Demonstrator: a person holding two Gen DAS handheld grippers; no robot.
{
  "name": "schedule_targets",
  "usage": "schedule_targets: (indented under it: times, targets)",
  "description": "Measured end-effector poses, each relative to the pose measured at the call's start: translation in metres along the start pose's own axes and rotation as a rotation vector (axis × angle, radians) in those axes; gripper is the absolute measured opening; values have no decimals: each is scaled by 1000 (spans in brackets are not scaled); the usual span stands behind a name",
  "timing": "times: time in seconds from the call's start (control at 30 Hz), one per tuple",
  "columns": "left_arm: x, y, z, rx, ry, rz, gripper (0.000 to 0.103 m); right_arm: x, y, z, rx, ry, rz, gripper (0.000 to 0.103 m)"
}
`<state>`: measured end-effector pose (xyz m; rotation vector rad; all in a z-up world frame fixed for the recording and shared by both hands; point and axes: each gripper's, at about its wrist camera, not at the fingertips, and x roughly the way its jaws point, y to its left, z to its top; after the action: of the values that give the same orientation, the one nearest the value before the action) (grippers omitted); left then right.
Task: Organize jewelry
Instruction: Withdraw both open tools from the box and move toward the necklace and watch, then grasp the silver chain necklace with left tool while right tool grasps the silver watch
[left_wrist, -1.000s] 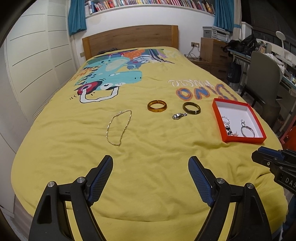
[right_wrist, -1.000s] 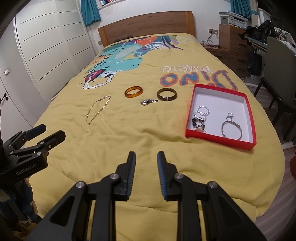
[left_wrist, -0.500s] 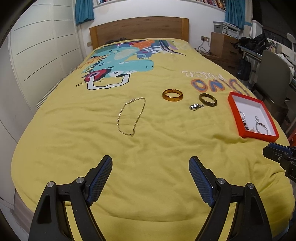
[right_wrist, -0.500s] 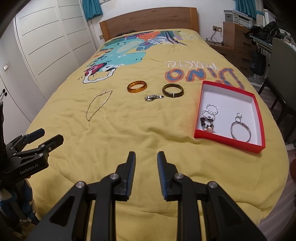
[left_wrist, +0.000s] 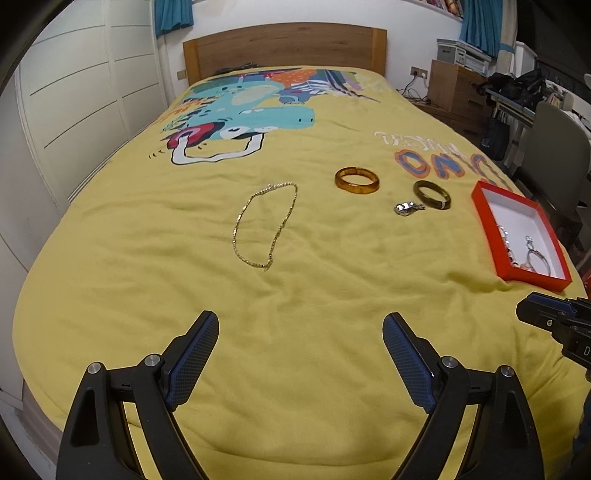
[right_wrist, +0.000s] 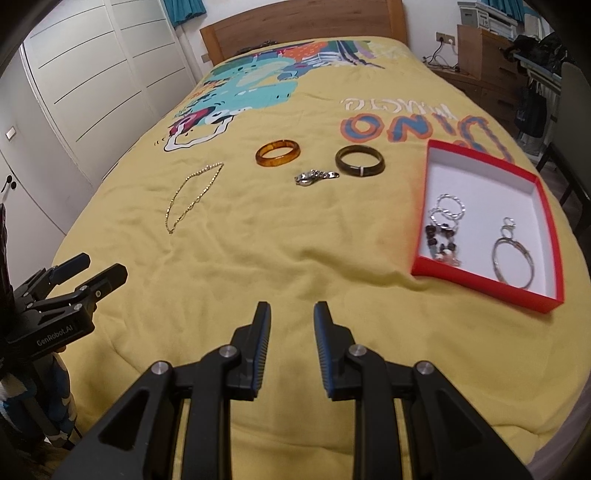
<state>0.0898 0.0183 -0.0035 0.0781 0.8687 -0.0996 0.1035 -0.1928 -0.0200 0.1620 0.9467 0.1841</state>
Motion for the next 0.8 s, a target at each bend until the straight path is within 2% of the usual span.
schedule_targets:
  times: [0.3,0.37,0.4,0.57,0.8]
  targets:
    - [40,18,13,-29,41,5,91,42,-5,32,20,23,39,24]
    - [48,23,17,-36,42,11,92,53,-6,42,26,25,48,35]
    - [54,27,21,-41,41,14,93,58,-6,47,32,22,54,37]
    - [82,43,37,-67,49,7,95,89,-8,76,61,26,83,37]
    - [123,56,61,-83,64,-43,96,139,-19,107,150,53,117,37]
